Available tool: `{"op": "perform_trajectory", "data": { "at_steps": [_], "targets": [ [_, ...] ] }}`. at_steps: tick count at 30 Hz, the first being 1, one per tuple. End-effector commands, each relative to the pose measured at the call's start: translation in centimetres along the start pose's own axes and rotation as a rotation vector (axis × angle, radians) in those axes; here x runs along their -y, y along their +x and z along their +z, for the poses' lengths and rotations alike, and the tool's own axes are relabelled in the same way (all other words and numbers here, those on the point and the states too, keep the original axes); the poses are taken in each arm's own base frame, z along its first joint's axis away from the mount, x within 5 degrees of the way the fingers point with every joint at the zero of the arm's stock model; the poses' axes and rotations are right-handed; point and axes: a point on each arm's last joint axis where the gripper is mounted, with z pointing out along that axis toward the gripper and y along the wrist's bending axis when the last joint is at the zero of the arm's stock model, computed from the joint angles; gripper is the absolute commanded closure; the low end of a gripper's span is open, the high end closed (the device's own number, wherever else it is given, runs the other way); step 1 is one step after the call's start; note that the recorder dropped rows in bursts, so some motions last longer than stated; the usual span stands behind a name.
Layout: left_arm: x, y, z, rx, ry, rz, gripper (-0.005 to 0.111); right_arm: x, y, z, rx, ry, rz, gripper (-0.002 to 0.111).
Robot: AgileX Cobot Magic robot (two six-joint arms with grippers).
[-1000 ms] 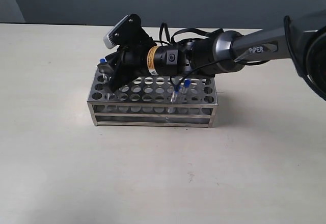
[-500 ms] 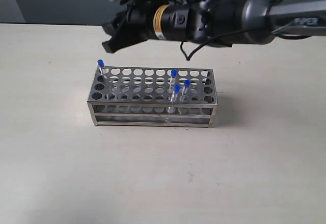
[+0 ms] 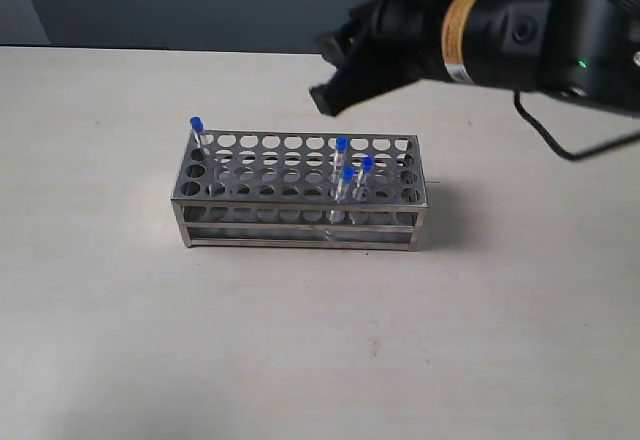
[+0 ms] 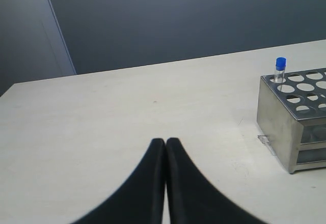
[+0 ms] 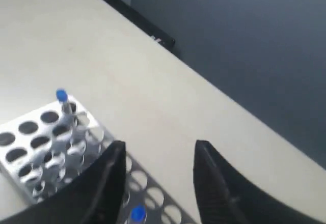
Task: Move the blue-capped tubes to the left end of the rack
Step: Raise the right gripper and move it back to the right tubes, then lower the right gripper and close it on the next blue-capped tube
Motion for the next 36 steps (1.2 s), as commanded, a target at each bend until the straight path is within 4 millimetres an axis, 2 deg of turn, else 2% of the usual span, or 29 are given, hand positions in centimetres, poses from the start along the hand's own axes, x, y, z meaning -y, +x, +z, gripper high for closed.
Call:
{"op": "perform_trajectory", "data": {
  "at_steps": [1,5,8,14,20,25,36],
  "targets": [
    [0.1,-0.2,-0.1,0.012,0.011,0.001,0.106,-0.5,4.1,-1.7,-0.126,0.020,0.023,0.066],
    [0.1,-0.2,-0.1,0.012,0.011,0.001,0.106,-0.8,6.5,-1.8,-0.135,-0.041,0.093,0.066],
    [0.1,-0.2,-0.1,0.012,0.011,0.001,0.106,0.3,6.8,-1.9,-0.091,-0.045,0.195,0.066],
    [0.1,-0.2,-0.1,0.012,0.011,0.001,0.106,2.7,7.0,-1.8,0.007,-0.043,0.286,0.066],
    [0.1,-0.2,-0.1,0.012,0.011,0.001,0.106,2.0,8.1,0.3,0.034,-0.152,0.331,0.066],
    [0.1,-0.2,-0.1,0.012,0.011,0.001,0.106,1.6,9.9,1.8,-0.025,-0.179,0.355,0.066],
    [0.1,-0.2,-0.1,0.012,0.011,0.001,0.106,1.3,11.7,3.1,-0.101,-0.179,0.313,0.066]
  ]
}}
